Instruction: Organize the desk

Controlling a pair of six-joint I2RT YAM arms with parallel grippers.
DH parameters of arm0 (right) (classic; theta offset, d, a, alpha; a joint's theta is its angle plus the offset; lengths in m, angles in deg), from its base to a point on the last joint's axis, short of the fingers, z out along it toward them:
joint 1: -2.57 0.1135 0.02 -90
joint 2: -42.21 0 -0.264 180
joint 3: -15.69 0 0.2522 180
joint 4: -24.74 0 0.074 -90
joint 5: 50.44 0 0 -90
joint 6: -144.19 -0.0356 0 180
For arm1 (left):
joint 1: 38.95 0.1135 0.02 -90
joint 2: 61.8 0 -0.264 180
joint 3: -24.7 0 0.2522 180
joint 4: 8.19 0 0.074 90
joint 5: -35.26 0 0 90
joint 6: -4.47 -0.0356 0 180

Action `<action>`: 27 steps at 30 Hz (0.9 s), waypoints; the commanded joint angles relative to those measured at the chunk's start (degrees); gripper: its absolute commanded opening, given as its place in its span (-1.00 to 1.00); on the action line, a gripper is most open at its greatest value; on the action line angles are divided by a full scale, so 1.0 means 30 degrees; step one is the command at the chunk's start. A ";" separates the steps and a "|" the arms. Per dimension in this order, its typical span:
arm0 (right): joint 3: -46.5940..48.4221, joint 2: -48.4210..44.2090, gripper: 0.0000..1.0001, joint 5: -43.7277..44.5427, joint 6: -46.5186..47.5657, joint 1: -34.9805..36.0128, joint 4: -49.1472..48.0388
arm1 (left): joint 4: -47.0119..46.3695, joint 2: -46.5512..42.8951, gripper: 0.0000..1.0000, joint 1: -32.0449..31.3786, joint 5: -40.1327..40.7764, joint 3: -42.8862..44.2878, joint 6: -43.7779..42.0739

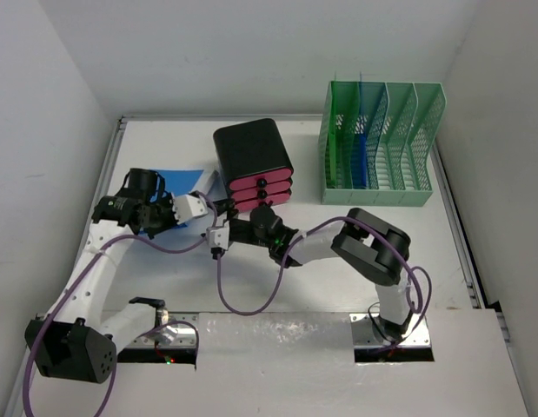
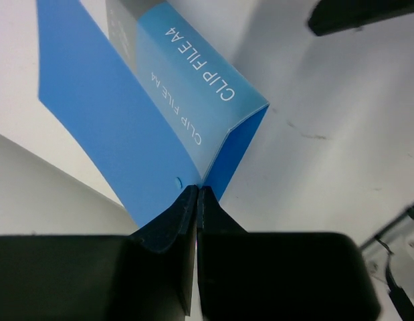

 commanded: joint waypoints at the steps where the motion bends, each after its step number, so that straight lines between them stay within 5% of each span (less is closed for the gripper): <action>1: 0.1281 0.0763 0.70 -0.0242 0.0614 -0.0012 0.0905 | 0.2623 -0.0690 -1.00 -0.0101 -0.0868 0.0985 -0.0246; 8: 0.2398 0.1996 0.70 -0.0594 -0.0583 -0.0012 -0.1280 | 0.5496 -0.0602 -1.00 -0.0101 -0.2186 0.2744 -0.0569; 14: -0.1906 -0.0549 0.68 -0.0448 -0.1670 0.0018 -0.5129 | 0.5439 -0.0661 -1.00 -0.0101 -0.1923 0.2483 -0.0803; 19: -0.3405 -0.1521 0.68 -0.0623 -0.1642 0.0106 -0.4634 | 0.5438 -0.0515 -1.00 -0.0101 -0.2216 0.2685 -0.0862; 27: 0.1481 0.1903 0.74 -0.0215 -0.0239 -0.0041 -0.1154 | 0.5732 -0.0749 -1.00 -0.0131 -0.1660 0.3127 -0.0365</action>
